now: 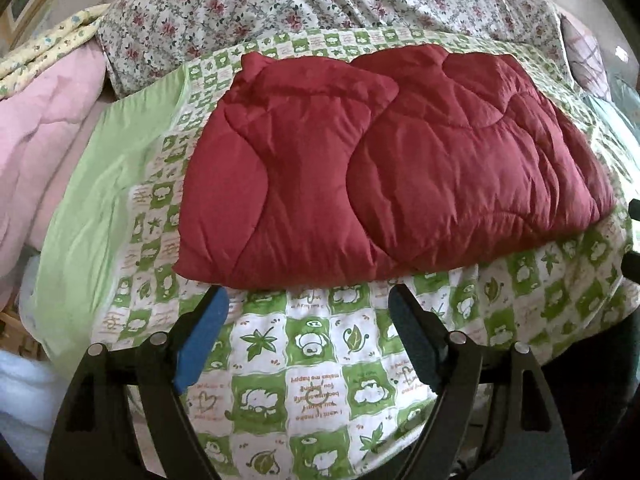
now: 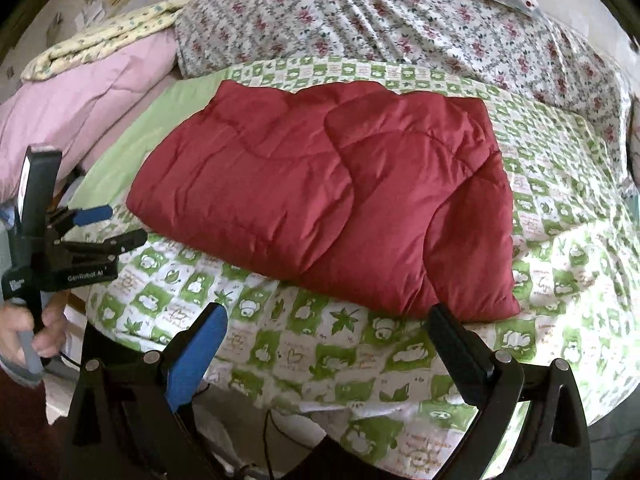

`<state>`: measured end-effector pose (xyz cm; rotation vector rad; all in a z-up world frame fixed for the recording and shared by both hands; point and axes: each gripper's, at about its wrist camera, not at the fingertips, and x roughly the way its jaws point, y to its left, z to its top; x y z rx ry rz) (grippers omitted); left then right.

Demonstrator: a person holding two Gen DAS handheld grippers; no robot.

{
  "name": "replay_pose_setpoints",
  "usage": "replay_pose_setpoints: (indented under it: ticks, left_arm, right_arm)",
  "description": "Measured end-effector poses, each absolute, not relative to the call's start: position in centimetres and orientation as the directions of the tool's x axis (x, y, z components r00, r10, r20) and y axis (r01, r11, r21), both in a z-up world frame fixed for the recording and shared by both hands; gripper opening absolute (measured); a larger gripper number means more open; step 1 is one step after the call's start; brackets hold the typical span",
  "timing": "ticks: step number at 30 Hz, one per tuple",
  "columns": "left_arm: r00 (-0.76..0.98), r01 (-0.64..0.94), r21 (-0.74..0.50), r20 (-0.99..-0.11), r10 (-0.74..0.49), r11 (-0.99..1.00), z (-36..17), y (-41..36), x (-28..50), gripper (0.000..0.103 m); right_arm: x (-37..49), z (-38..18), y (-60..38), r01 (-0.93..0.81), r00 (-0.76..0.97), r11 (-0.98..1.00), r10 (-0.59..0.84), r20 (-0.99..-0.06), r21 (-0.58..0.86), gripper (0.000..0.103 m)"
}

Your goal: Fold large clothes

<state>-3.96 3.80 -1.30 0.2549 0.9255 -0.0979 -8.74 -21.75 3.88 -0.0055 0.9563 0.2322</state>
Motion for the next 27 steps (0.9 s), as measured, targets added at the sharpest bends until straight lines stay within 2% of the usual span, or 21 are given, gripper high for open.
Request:
replay_pose_setpoints:
  ticks: [11, 27]
  left_arm:
    - [0.652, 0.158, 0.236, -0.754, 0.078, 0.959, 1.9, 3.3, -3.9, 0.084]
    - [0.641, 0.159, 0.268, -0.76, 0.107, 0.95, 0.8, 2.2, -0.9, 0.084]
  right_arm:
    - [-8.3, 6.7, -21.5, -0.21, 0.582, 0.976, 0.167, -0.796, 0.051, 0.101]
    - [-5.0, 4.7, -21.4, -0.208, 0.547, 0.977, 0.151, -0.823, 0.041, 0.101]
